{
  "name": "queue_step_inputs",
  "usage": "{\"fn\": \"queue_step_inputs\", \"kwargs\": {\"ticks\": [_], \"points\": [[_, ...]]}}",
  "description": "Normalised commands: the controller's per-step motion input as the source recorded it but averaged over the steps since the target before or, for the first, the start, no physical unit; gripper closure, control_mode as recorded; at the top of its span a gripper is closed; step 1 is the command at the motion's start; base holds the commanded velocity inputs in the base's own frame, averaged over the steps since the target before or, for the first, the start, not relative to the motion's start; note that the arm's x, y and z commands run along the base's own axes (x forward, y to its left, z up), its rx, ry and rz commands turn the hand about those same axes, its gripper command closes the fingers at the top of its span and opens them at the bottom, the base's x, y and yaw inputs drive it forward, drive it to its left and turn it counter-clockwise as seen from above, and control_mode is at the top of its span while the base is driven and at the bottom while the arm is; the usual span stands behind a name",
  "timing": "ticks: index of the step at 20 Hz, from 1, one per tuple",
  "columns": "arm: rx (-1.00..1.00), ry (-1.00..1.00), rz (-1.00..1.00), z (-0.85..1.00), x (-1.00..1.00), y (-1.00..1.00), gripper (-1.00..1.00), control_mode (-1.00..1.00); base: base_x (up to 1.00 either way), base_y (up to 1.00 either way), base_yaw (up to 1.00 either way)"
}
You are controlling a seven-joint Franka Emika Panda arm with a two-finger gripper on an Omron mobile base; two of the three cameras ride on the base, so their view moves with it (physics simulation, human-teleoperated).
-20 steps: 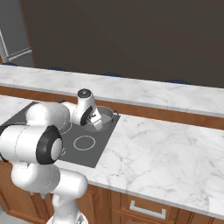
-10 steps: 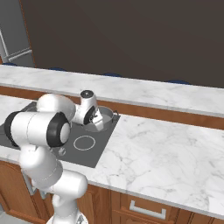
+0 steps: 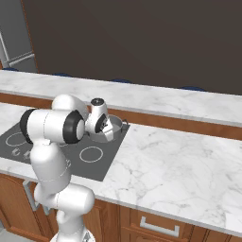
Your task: Move the pot and pan from the stove into the sink.
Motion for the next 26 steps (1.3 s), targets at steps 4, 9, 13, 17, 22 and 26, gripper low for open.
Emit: {"fn": "queue_step_inputs", "kwargs": {"ticks": [4, 9, 13, 17, 22, 26], "points": [[0.0, 0.05, -0.05, -0.37, 0.17, -0.05, -1.0, -1.0, 0.0, 0.0, 0.0], [0.0, 0.03, -0.03, -0.23, 0.19, -0.02, -1.0, -1.0, 0.0, 0.0, 0.0], [0.0, 0.02, 0.0, -0.11, 0.22, 0.0, -1.0, -1.0, 0.0, 0.0, 0.0], [0.0, 0.0, 0.0, -0.01, 0.03, 0.0, 1.0, -1.0, 0.0, 0.0, 0.0], [0.0, 0.0, 0.0, 0.03, 0.0, -0.02, 1.0, -1.0, 0.0, 0.0, 0.0], [0.03, 0.02, 0.0, 0.25, -0.03, -0.13, 1.0, -1.0, 0.0, 0.0, 0.0]]}}
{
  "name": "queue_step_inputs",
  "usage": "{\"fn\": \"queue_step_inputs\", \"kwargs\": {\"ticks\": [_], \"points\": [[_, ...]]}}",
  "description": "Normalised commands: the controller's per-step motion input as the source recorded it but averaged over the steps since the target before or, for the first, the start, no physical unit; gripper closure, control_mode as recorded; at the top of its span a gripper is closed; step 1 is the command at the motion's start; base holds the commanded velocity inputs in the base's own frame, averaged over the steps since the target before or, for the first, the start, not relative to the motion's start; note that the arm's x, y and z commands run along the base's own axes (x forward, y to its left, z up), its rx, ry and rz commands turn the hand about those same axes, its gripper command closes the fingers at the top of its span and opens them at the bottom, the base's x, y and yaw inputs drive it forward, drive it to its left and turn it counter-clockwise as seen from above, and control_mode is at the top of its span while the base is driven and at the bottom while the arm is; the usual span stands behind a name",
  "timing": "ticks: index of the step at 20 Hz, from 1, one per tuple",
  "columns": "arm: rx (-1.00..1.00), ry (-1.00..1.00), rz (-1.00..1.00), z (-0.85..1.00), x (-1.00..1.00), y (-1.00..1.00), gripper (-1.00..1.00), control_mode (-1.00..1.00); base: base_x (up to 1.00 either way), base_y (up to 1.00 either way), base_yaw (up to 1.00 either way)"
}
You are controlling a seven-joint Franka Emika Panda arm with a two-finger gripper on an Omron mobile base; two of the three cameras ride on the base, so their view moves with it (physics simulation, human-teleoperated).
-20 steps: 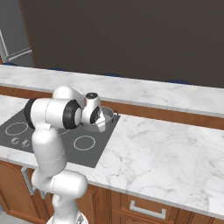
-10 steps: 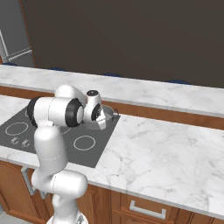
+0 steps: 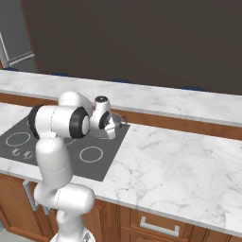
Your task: Move the pot and pan from the stove into the sink.
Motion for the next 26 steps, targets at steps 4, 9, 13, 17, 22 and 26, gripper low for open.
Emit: {"fn": "queue_step_inputs", "kwargs": {"ticks": [4, 9, 13, 17, 22, 26], "points": [[0.07, 0.04, 0.0, 0.51, -0.09, -0.21, 1.0, -1.0, 0.0, 0.0, 0.0], [0.05, 0.04, 0.0, 0.62, -0.19, -0.23, 1.0, -1.0, 0.0, 0.0, 0.0], [0.05, 0.02, 0.0, 0.64, -0.36, -0.28, 1.0, -1.0, 0.0, 0.0, 0.0], [0.05, 0.0, 0.0, 0.61, -0.47, -0.31, 1.0, -1.0, 0.0, 0.0, 0.0], [0.02, 0.0, 0.01, 0.54, -0.62, -0.27, 1.0, -1.0, 0.0, 0.0, 0.0], [0.0, -0.01, 0.05, 0.36, -0.92, -0.23, 1.0, -1.0, 0.0, 0.0, 0.0]]}}
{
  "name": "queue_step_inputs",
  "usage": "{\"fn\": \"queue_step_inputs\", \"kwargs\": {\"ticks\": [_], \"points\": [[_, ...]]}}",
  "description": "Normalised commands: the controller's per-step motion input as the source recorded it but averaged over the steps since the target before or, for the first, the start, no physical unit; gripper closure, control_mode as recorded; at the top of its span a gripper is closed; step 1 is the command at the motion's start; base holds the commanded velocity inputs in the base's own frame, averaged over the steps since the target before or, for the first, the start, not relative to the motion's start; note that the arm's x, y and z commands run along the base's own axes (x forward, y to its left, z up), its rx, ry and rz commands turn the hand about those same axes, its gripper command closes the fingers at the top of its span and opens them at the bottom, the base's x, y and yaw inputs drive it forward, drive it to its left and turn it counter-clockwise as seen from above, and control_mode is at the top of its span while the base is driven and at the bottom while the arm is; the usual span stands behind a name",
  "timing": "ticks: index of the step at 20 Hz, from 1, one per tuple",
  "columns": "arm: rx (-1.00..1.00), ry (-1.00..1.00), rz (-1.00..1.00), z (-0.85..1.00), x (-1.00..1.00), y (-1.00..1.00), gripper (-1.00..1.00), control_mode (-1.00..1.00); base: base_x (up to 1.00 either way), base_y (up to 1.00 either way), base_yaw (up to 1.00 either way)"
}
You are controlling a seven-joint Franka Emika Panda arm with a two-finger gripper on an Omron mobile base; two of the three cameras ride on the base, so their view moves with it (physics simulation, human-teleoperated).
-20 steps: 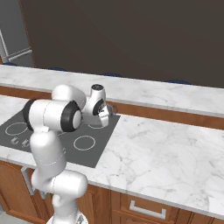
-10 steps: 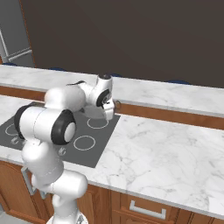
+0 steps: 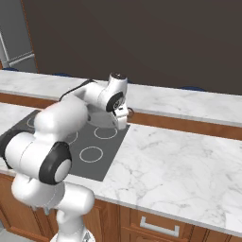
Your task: Move the pot and pan from the stove into the sink.
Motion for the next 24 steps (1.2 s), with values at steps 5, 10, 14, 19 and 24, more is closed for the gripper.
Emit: {"fn": "queue_step_inputs", "kwargs": {"ticks": [5, 10, 14, 19, 24], "points": [[0.0, 0.0, 0.13, 0.21, -1.0, -0.08, 1.0, -1.0, 0.0, 0.0, 0.0], [0.0, -0.05, 0.19, 0.11, -0.86, -0.06, 1.0, -1.0, 0.0, 0.0, 0.0], [0.0, -0.19, 0.2, 0.05, -0.68, -0.14, 1.0, -1.0, 0.0, 0.0, 0.0], [0.0, -0.29, 0.2, 0.01, -0.55, -0.15, 1.0, -1.0, 0.0, 0.0, 0.0], [-0.02, -0.2, 0.21, -0.02, -0.51, -0.02, 1.0, -1.0, 0.0, 0.0, 0.0]]}}
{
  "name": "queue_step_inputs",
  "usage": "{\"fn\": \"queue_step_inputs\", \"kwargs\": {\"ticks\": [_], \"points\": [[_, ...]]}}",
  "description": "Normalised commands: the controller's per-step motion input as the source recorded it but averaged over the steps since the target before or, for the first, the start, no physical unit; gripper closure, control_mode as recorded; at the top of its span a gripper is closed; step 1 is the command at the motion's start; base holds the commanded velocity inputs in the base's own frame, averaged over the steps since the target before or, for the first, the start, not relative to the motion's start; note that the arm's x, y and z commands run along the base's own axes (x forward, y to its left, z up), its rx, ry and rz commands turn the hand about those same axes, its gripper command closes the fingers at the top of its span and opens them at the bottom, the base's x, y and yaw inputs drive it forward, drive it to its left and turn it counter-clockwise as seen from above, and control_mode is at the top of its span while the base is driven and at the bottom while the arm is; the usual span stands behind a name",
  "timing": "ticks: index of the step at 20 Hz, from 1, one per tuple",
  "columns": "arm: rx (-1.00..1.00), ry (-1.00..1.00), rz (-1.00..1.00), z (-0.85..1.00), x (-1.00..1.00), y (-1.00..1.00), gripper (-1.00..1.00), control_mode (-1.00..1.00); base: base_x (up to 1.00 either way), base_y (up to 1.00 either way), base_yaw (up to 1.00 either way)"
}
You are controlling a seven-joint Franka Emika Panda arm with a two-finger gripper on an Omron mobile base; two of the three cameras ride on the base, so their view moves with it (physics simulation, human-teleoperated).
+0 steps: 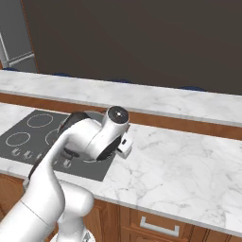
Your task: Move the pot and pan from the stove into the sink.
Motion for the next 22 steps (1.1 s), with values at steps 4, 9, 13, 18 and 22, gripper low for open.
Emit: {"fn": "queue_step_inputs", "kwargs": {"ticks": [4, 9, 13, 18, 22], "points": [[0.0, 0.0, 0.0, 0.0, 0.0, 0.0, 1.0, -1.0, 0.0, 0.0, 0.0], [0.0, 0.0, 0.0, 0.0, 0.0, 0.0, 1.0, -1.0, 0.0, 0.0, 0.0], [0.0, 0.0, 0.0, -0.02, -0.08, 0.0, 1.0, 1.0, -0.26, 0.0, 0.0], [0.0, 0.0, 0.0, 0.0, 0.0, 0.0, 1.0, 1.0, -0.71, -0.01, 0.0], [0.0, 0.0, 0.0, 0.0, 0.0, 0.0, 1.0, 1.0, -0.71, -0.01, 0.0]]}}
